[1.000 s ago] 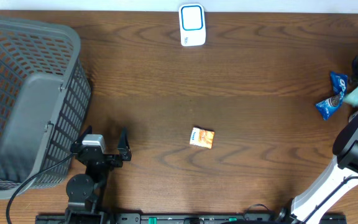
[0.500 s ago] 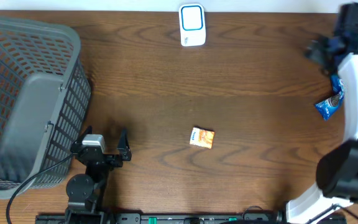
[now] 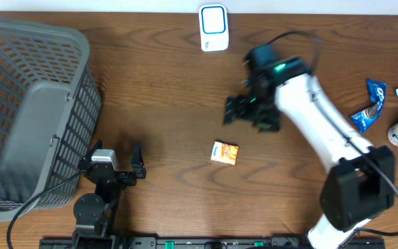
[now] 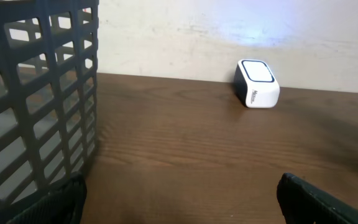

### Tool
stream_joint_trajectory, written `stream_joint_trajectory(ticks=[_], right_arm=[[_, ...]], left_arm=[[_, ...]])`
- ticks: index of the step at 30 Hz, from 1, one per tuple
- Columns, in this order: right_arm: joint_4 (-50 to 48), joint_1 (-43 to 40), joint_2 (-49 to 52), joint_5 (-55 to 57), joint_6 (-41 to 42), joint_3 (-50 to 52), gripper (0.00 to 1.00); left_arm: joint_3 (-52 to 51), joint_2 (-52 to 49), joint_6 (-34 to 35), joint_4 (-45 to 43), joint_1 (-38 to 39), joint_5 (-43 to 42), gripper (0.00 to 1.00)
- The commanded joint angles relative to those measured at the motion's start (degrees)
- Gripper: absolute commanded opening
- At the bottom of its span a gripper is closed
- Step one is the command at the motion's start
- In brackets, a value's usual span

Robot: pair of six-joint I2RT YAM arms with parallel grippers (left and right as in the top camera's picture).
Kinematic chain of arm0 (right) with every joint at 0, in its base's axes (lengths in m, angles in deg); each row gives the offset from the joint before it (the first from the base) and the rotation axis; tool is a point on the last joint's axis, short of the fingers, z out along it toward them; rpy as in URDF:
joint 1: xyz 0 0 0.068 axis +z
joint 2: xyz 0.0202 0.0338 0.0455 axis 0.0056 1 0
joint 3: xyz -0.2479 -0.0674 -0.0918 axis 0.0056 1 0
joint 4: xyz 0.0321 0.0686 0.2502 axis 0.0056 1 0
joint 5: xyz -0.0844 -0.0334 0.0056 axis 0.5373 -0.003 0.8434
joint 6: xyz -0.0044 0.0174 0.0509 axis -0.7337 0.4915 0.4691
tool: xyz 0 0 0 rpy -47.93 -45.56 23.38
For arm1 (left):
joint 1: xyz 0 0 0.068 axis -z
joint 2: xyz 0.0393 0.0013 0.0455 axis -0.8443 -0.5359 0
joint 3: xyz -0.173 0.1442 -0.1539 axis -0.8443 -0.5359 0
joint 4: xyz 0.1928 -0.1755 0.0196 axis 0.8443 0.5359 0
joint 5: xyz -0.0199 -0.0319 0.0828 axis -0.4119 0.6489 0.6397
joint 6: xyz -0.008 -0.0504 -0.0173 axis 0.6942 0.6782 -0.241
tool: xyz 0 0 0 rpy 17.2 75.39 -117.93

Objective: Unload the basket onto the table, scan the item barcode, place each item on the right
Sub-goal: 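Reach the right gripper to the orange snack pack and grasp it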

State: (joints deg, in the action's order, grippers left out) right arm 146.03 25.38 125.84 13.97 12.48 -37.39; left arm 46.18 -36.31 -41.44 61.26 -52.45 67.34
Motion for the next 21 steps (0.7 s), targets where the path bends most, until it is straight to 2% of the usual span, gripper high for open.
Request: stream_joint_trajectory(ticks=[1, 5, 7, 17, 21], right_arm=[[-4.79, 5.44, 0.33, 1.57, 9.03, 5.16, 0.99], [-8.46, 9.44, 0.33, 10.60, 17.73, 10.34, 0.99], [-9.22, 10.45, 0.35, 12.94, 18.93, 11.82, 0.99], [-19.56, 11.04, 0.39, 14.10, 18.56, 19.37, 0.99], [-22.21, 11.04, 0.39, 12.09, 15.89, 19.98, 0.99]], left_arm=[[-0.98, 0.26, -0.50, 1.77, 0.02, -1.18, 0.98], [-0.98, 0.26, -0.52, 1.77, 0.02, -1.18, 0.98], [-0.98, 0.26, -0.52, 1.77, 0.02, -1.18, 0.98], [-0.98, 0.26, -0.52, 1.77, 0.02, -1.18, 0.98], [-0.98, 0.26, -0.50, 1.77, 0.02, -1.18, 0.98]])
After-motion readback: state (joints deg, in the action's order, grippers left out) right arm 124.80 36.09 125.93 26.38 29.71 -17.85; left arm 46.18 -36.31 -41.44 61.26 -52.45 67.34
